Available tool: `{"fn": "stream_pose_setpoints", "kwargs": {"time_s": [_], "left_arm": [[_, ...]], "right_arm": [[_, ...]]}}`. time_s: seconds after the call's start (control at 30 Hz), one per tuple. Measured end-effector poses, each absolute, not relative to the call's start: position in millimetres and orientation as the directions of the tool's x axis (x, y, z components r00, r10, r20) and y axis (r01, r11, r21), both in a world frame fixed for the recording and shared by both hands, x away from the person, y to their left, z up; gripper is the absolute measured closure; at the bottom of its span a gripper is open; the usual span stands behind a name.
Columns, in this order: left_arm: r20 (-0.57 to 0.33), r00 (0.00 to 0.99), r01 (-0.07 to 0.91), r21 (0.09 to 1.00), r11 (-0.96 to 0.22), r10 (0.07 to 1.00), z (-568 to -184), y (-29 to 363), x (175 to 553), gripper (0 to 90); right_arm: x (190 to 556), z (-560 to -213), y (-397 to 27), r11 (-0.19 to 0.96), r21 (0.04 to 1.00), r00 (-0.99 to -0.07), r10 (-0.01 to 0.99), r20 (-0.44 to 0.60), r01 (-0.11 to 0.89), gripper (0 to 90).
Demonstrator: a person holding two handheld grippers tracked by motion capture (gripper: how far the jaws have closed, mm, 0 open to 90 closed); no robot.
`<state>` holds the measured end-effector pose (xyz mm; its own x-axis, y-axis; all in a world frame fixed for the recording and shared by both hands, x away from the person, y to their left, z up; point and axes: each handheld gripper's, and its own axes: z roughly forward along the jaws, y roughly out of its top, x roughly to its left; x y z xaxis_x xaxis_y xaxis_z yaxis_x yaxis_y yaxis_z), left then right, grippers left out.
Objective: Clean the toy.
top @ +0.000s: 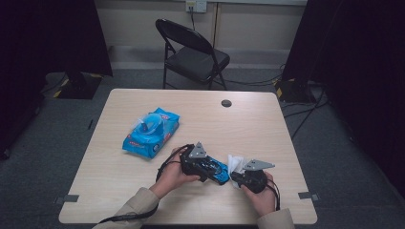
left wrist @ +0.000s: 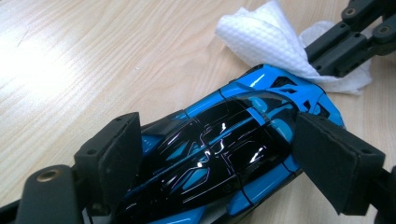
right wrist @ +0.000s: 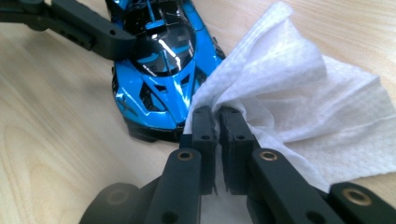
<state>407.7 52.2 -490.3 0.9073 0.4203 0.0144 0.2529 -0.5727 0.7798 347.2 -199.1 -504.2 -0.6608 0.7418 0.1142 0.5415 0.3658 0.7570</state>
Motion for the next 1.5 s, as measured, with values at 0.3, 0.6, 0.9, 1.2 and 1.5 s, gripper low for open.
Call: {"fn": "stream_pose_setpoints", "kwargs": {"time_s": [0.3,0.6,0.9,1.2,1.5], "left_arm": [[0.02,0.908,0.249,0.777,-0.578,0.418,-490,52,408,16.2],[0.016,0.908,0.252,0.778,-0.576,0.419,-490,52,408,16.2],[0.018,0.908,0.252,0.776,-0.578,0.419,-490,52,408,16.3],[0.02,0.907,0.251,0.776,-0.579,0.42,-490,52,408,16.2],[0.017,0.906,0.253,0.777,-0.576,0.422,-490,52,407,16.2]], "right_arm": [[339,-504,-198,0.373,0.755,-0.663,0.741,0.108,0.539,85.6],[335,-503,-197,0.382,0.747,-0.67,0.734,0.112,0.544,85.7],[328,-501,-192,0.4,0.74,-0.687,0.717,0.115,0.541,85.8],[324,-501,-184,0.417,0.733,-0.707,0.697,0.123,0.538,86.0],[321,-501,-174,0.431,0.731,-0.731,0.67,0.133,0.529,86.0]]}}
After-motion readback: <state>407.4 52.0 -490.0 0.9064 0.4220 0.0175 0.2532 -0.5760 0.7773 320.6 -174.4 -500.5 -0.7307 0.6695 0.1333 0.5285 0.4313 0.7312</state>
